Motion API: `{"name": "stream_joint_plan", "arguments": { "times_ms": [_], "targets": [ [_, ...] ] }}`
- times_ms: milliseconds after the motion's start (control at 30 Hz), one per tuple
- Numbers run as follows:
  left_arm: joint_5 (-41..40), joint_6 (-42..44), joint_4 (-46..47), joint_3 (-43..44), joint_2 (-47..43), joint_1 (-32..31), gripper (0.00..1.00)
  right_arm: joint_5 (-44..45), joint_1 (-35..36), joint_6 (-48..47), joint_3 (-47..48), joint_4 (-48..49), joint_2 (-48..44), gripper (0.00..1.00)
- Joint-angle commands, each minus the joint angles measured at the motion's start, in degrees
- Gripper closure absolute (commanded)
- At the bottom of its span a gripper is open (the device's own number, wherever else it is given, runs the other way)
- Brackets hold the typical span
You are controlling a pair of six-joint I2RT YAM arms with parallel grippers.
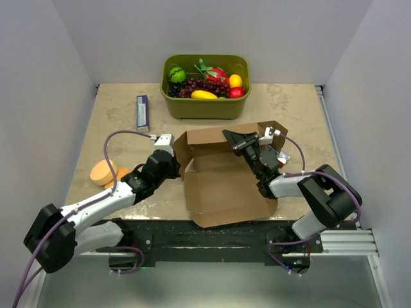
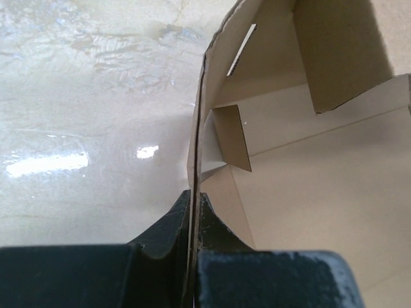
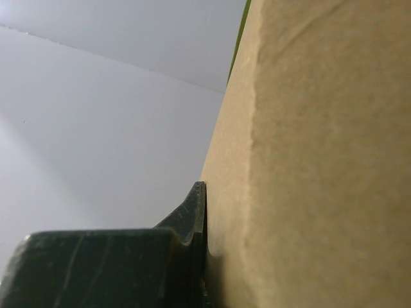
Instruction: Fold the paper box
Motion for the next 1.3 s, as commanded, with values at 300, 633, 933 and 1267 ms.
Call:
{"name": "stream_joint_plan", "arguments": {
  "times_ms": [300,633,933,1267],
  "targets": [
    [1.72,-1.23,4.95,5.96,-3.37,-0.80,1.00,1.37,0.30,-7.42,-2.25,-6.83,1.62,1.00],
    [-5.21,7.12,-1.91,9.91,1.46,-0.80,1.00,0.58,0.30,-8.03,-1.37,-11.04,-0.57,0.97],
    [-6.89,17.58,-2.79,15.27,5.59,-0.80,1.00,-0.39,0.21,-8.73,-0.67,-14.38,-3.47,0.56],
    [-3.38,28.57,-0.51,14.93,7.18,-0.71,1.00,-1.87,0.12,-17.78,-1.99,-19.05,-11.55,0.28]
  ]
}}
